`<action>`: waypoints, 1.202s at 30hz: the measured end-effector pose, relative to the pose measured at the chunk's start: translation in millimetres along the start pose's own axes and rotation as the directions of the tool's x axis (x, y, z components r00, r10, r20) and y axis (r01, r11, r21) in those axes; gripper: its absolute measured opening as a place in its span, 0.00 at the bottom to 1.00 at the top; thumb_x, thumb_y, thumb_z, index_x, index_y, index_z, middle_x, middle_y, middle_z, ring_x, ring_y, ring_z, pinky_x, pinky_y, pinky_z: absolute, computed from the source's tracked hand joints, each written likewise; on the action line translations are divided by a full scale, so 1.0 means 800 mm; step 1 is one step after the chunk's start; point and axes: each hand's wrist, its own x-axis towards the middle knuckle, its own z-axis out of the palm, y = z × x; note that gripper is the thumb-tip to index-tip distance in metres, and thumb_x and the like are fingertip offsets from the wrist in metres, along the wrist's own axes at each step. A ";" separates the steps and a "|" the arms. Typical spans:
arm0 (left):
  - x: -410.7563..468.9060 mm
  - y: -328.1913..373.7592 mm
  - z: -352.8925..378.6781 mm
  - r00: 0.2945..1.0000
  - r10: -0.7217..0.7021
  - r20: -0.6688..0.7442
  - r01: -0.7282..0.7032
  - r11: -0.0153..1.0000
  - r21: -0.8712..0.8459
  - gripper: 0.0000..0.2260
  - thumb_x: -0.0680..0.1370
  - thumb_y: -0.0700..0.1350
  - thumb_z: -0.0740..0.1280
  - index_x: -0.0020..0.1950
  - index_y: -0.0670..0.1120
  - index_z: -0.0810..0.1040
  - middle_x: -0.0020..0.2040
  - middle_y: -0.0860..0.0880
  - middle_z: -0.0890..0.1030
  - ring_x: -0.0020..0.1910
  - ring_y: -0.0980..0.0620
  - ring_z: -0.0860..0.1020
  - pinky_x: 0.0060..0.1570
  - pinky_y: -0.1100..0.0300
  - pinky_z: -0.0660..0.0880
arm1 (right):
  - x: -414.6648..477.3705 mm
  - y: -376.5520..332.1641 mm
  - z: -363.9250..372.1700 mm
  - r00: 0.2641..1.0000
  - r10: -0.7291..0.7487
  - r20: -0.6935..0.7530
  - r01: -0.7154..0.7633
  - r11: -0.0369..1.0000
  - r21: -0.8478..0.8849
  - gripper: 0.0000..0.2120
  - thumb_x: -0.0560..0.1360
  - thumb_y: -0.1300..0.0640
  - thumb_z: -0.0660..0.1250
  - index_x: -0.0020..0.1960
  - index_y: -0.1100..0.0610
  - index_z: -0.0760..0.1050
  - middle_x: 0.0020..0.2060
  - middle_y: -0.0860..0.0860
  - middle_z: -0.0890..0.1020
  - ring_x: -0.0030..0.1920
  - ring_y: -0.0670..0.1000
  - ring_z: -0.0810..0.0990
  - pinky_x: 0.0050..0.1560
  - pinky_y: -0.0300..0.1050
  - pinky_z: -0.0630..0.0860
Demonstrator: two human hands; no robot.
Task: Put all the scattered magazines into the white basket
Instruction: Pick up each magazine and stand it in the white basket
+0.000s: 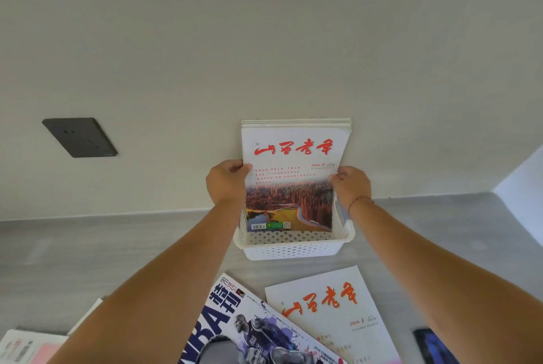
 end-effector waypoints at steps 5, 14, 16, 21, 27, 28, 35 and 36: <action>-0.016 -0.010 0.010 0.996 0.091 0.021 -0.093 0.990 0.110 0.11 0.79 0.48 0.62 0.50 0.44 0.82 0.43 0.48 0.83 0.35 0.54 0.75 0.31 0.66 0.68 | -0.001 -0.004 0.003 0.998 -0.040 -0.045 0.039 0.999 -0.013 0.13 0.76 0.62 0.57 0.53 0.63 0.78 0.52 0.59 0.82 0.50 0.60 0.79 0.52 0.48 0.77; -0.033 -0.016 0.033 0.969 -0.109 0.220 0.071 0.982 0.176 0.14 0.82 0.42 0.51 0.65 0.40 0.67 0.61 0.40 0.77 0.57 0.40 0.76 0.54 0.50 0.75 | 0.001 -0.018 0.019 0.997 0.037 0.073 -0.048 0.987 0.154 0.20 0.76 0.63 0.56 0.68 0.56 0.66 0.63 0.55 0.76 0.42 0.52 0.76 0.36 0.39 0.71; -0.031 -0.012 0.033 0.972 -0.089 0.219 0.059 0.988 0.139 0.14 0.82 0.42 0.51 0.66 0.41 0.66 0.61 0.41 0.76 0.56 0.41 0.77 0.51 0.51 0.75 | 0.003 -0.020 0.018 0.999 0.020 0.051 -0.028 0.986 0.163 0.21 0.76 0.62 0.56 0.68 0.55 0.64 0.62 0.54 0.77 0.39 0.49 0.77 0.32 0.38 0.70; -0.023 -0.016 0.032 0.950 -0.147 0.275 0.110 0.983 0.147 0.14 0.81 0.42 0.52 0.64 0.42 0.68 0.61 0.42 0.77 0.56 0.43 0.77 0.52 0.52 0.75 | 0.002 -0.013 0.016 0.998 0.008 0.064 -0.018 0.987 0.162 0.21 0.75 0.62 0.59 0.68 0.54 0.64 0.64 0.53 0.76 0.42 0.48 0.74 0.33 0.34 0.68; -0.021 -0.027 0.026 0.894 -0.255 0.369 0.185 0.959 0.215 0.14 0.81 0.42 0.54 0.66 0.42 0.68 0.63 0.42 0.75 0.58 0.43 0.75 0.58 0.51 0.75 | 0.003 -0.006 0.019 0.991 0.017 0.130 -0.044 0.977 0.209 0.25 0.73 0.64 0.63 0.68 0.56 0.62 0.62 0.55 0.75 0.46 0.49 0.75 0.34 0.33 0.68; -0.019 -0.027 0.026 0.887 -0.256 0.383 0.189 0.961 0.204 0.15 0.80 0.41 0.55 0.66 0.42 0.68 0.63 0.42 0.75 0.57 0.44 0.74 0.57 0.52 0.75 | 0.004 -0.005 0.018 0.991 0.018 0.133 -0.046 0.977 0.209 0.25 0.73 0.64 0.64 0.68 0.56 0.62 0.62 0.55 0.76 0.47 0.50 0.75 0.34 0.33 0.68; -0.036 -0.030 0.015 0.899 -0.199 0.390 0.160 0.978 0.131 0.17 0.76 0.40 0.62 0.66 0.43 0.66 0.63 0.42 0.75 0.50 0.46 0.74 0.45 0.56 0.71 | -0.021 -0.003 -0.002 0.995 0.040 0.094 -0.052 0.991 0.123 0.27 0.74 0.62 0.64 0.70 0.59 0.59 0.67 0.58 0.70 0.57 0.55 0.76 0.45 0.39 0.74; -0.043 -0.034 0.009 0.906 -0.178 0.385 0.132 0.981 0.142 0.20 0.77 0.40 0.62 0.68 0.43 0.64 0.67 0.43 0.73 0.55 0.45 0.74 0.49 0.56 0.70 | -0.031 -0.001 -0.004 0.997 0.033 0.067 -0.039 0.996 0.085 0.29 0.74 0.61 0.64 0.72 0.59 0.57 0.70 0.58 0.67 0.65 0.57 0.71 0.55 0.45 0.73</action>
